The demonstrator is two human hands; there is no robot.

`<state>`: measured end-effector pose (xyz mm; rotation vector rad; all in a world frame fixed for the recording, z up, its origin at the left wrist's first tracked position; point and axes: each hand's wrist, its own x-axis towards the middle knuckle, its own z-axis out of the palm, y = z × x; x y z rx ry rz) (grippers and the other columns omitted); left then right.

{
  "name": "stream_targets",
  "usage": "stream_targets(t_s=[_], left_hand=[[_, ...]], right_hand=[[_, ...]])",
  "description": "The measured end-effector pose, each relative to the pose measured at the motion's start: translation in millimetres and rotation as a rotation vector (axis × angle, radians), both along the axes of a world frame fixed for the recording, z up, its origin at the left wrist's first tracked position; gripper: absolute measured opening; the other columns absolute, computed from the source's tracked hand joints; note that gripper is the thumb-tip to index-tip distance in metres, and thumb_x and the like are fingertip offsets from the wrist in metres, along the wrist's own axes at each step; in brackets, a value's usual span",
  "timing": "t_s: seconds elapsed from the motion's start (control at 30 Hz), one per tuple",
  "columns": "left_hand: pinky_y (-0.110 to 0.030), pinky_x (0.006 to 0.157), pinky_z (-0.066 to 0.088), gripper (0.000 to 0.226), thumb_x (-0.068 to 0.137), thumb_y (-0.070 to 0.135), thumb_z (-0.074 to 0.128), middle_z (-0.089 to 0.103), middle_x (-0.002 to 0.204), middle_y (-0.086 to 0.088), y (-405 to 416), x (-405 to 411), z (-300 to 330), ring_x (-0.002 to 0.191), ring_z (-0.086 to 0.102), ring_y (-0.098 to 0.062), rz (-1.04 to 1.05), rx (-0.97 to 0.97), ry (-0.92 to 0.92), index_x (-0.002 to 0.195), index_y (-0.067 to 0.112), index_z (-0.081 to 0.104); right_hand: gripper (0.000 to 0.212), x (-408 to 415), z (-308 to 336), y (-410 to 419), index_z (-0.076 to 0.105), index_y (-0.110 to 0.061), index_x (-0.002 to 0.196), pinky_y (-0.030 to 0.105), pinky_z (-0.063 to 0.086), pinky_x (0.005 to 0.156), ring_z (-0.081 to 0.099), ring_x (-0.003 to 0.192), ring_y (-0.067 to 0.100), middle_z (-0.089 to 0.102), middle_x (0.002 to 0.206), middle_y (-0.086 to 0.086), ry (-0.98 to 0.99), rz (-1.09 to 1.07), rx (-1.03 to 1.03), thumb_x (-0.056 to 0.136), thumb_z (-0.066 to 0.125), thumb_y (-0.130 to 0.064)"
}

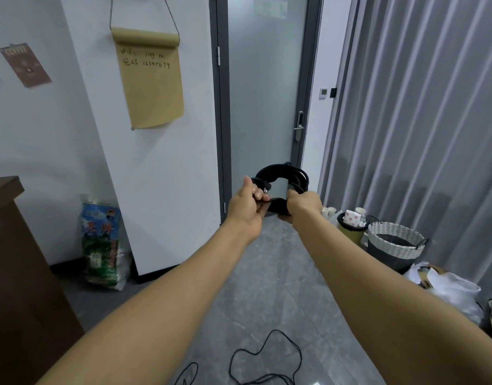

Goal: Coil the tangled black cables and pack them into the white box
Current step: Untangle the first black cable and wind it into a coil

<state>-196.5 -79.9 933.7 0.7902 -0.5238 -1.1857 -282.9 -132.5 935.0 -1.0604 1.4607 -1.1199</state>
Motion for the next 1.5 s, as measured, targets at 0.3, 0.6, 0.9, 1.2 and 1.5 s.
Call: stream_targets(t_s=[0.3,0.6,0.9,1.2,1.5], left_hand=[[-0.034,0.066,0.056,0.029,0.102,0.011,0.03,0.046,0.072,-0.008,6,17,-3,0.06,0.053,-0.016,0.307,0.102,0.035,0.074,0.008,0.039],[-0.028,0.055,0.059,0.021,0.093,-0.003,0.045,0.06,0.082,-0.01,8,64,9,0.062,0.055,-0.015,0.067,0.413,-0.495,0.084,0.004,0.062],[-0.021,0.054,0.057,0.029,0.091,-0.016,0.035,0.063,0.08,-0.012,14,46,19,0.068,0.061,-0.017,0.021,0.151,-0.391,0.093,-0.005,0.062],[-0.031,0.076,0.051,0.02,0.091,0.032,0.053,0.06,0.081,-0.003,25,44,30,0.081,0.056,-0.016,-0.223,0.192,-0.562,0.084,0.014,0.057],[-0.022,0.07,0.044,0.028,0.086,0.043,0.061,0.05,0.069,0.004,18,22,16,0.066,0.046,-0.008,-0.063,0.14,-0.355,0.084,0.015,0.059]], right_hand=[[0.015,3,-2,9,0.052,-0.002,0.105,0.04,0.058,0.069,0.063,0.07,0.03,0.053,0.095,0.015,-0.157,0.032,-0.011,0.094,0.052,-0.013],[0.019,7,3,24,0.05,-0.009,0.073,0.032,0.058,0.061,0.063,0.07,0.021,0.056,0.074,0.009,-0.058,0.372,-0.269,0.092,0.051,-0.009],[0.014,-6,12,22,0.051,-0.005,0.079,0.033,0.059,0.06,0.065,0.076,0.025,0.058,0.08,0.013,-0.118,0.348,-0.213,0.093,0.051,-0.008],[0.014,-18,5,18,0.051,-0.001,0.079,0.033,0.059,0.055,0.064,0.069,0.023,0.057,0.083,0.015,-0.048,0.3,-0.146,0.092,0.051,-0.007],[0.018,-16,11,25,0.052,-0.001,0.081,0.034,0.06,0.055,0.065,0.071,0.024,0.06,0.082,0.015,-0.06,0.375,-0.078,0.094,0.053,-0.012]])
